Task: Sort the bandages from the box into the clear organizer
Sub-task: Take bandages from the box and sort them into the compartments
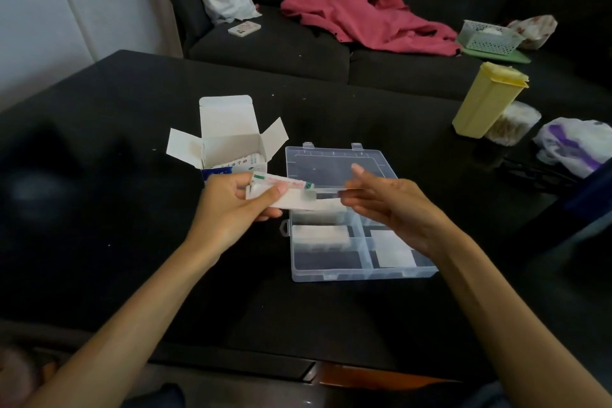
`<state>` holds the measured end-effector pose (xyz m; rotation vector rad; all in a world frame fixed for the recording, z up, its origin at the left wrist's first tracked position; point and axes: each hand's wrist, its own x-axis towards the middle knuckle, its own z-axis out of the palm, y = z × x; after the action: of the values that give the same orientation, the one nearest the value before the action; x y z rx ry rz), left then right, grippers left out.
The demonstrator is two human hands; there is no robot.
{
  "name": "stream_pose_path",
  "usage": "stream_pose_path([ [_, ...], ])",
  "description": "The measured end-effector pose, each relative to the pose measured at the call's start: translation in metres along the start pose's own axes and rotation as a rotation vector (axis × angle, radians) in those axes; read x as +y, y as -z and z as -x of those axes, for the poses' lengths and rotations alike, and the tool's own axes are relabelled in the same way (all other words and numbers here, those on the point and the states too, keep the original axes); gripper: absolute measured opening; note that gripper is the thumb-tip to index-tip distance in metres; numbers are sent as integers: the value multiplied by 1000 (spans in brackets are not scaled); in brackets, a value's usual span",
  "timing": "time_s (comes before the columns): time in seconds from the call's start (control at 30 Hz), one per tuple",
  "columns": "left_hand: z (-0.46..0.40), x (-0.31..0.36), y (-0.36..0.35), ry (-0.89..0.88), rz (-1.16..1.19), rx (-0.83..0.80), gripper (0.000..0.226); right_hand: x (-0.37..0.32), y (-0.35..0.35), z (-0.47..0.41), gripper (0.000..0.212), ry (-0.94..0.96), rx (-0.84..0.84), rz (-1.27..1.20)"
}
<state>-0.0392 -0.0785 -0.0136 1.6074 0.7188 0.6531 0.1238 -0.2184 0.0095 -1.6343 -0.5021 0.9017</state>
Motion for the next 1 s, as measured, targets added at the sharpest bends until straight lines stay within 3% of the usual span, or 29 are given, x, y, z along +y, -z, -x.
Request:
stream_pose_path([
  [0.13,-3,0,10,8,20,54,16,6,5,-2,8,27,-1,252],
  [0.3,-3,0,11,39,14,64,21,16,-4,-8,16,161,35,503],
  [0.47,-4,-2,8,68,7,49,21,18,-5,-13,9,246,135,472],
  [0.67,-2,1,6,89,45,37,17,30,-15,-15,5,254,76,627],
  [0.87,1,2,2,119,56,-29,16,32,-16,-14,18,386,106,1024],
  [0.93,2,1,0,121,39,-63,13,22,-16,-10,16,404,130,854],
  [1.0,4,2,-4,110,6,-126,10,12,-20,-6,22,275,95,514],
])
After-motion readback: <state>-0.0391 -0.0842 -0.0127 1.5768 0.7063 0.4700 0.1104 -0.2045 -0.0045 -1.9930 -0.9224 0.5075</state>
